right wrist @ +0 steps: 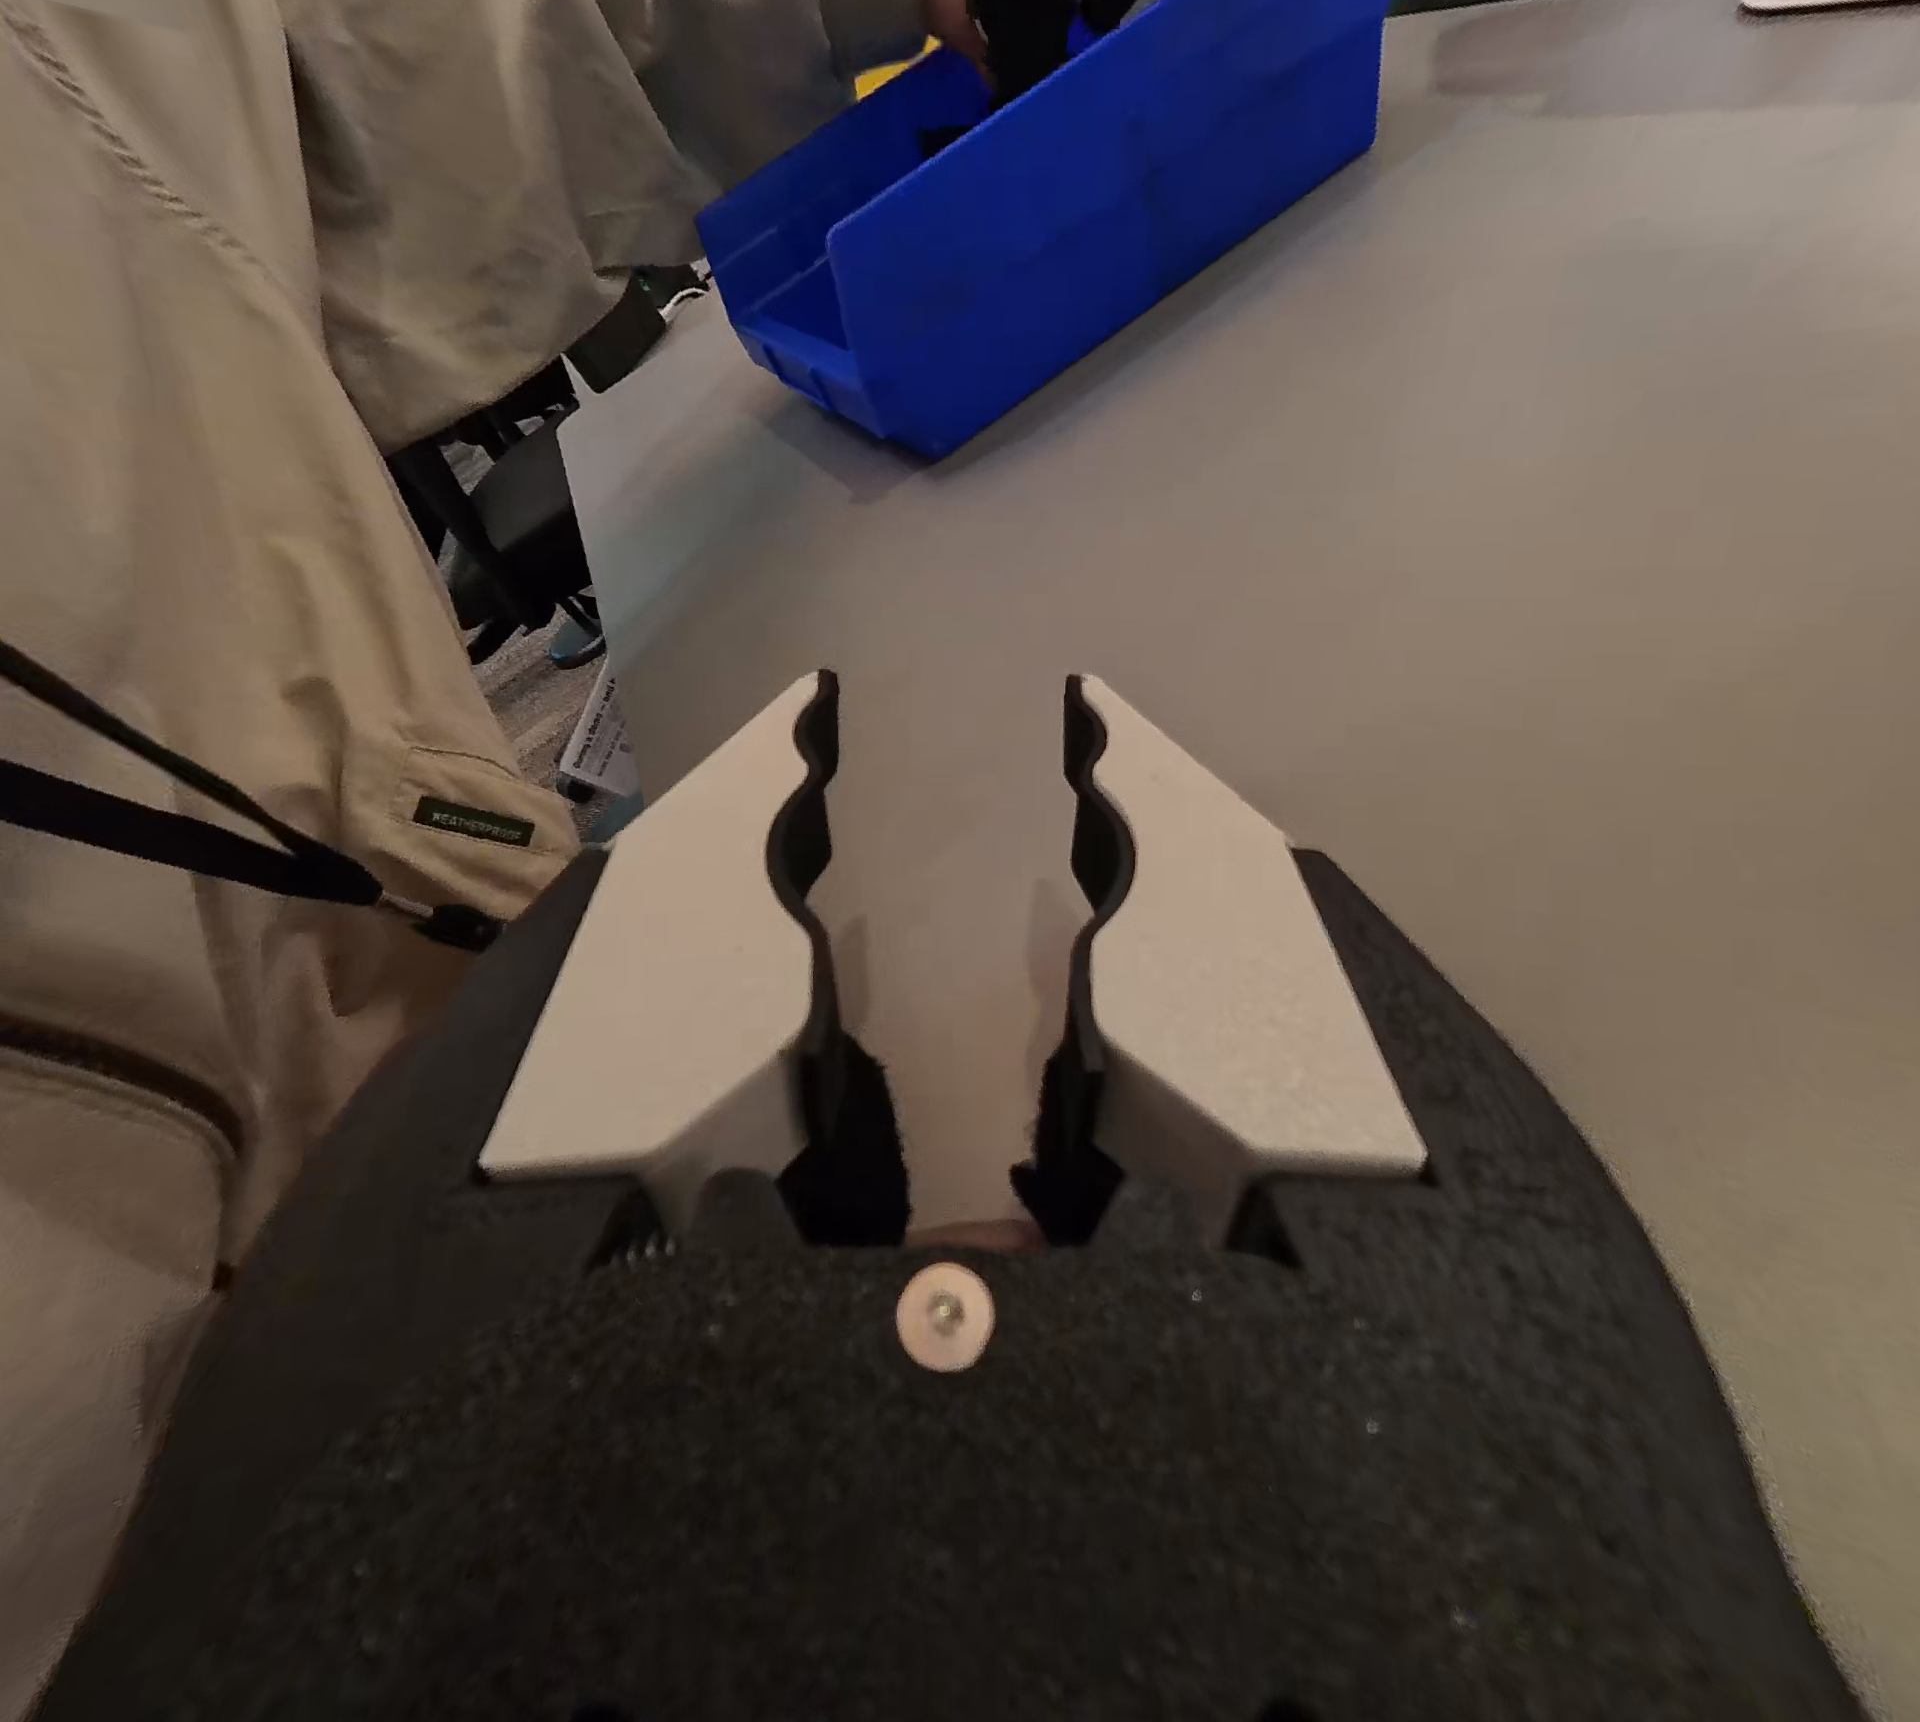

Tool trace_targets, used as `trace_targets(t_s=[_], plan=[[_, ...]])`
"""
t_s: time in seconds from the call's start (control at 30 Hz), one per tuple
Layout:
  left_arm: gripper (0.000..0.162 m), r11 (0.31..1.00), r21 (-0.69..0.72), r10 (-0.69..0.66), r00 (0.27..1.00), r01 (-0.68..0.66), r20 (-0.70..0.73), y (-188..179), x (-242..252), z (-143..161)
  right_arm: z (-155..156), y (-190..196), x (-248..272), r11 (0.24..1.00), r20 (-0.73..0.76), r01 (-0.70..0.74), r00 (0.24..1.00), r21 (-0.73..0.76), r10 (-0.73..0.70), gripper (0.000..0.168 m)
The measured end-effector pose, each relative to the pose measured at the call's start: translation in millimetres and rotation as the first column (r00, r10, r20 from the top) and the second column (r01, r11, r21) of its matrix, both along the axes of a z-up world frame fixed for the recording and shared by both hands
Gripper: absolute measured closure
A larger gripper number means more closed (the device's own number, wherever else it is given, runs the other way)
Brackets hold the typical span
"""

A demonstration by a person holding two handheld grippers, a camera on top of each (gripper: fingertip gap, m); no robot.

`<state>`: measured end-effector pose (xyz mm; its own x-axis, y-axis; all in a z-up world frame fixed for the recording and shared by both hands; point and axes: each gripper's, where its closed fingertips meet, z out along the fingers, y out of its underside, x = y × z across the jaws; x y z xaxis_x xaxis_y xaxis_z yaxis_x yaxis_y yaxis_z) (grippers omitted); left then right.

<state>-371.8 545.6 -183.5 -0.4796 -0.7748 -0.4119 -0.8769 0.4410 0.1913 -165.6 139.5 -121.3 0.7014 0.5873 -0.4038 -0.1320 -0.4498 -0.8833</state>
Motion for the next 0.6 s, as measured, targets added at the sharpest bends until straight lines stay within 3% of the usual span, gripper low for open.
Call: trace_targets(t_s=[0.17, 0.33, 0.5, 0.6], plan=[[0.139, 0.975, 0.211, -0.083, 0.995, 0.069, 0.057, 2, 5, 19, 3, 0, 3, 1.0, -0.031, 0.007, 0.999, -0.006, -0.007, 0.126], [0.14, 0.879, 0.47, -0.166, 0.977, 0.083, 0.138, -8, 11, 87, 6, -3, -1, 1.0, -0.054, -0.007, 0.999, -0.007, 0.007, 0.126], [0.14, 0.67, 0.734, -0.316, 0.937, 0.11, 0.148, -48, 28, 188, 10, 2, -6, 0.999, 0.019, -0.015, 1.0, 0.04, 0.014, 0.126], [0.14, 0.536, 0.839, -0.406, 0.901, 0.1, 0.152, -86, 47, 248, 38, 17, -7, 0.993, 0.061, -0.008, 0.998, 0.115, 0.001, 0.125]])
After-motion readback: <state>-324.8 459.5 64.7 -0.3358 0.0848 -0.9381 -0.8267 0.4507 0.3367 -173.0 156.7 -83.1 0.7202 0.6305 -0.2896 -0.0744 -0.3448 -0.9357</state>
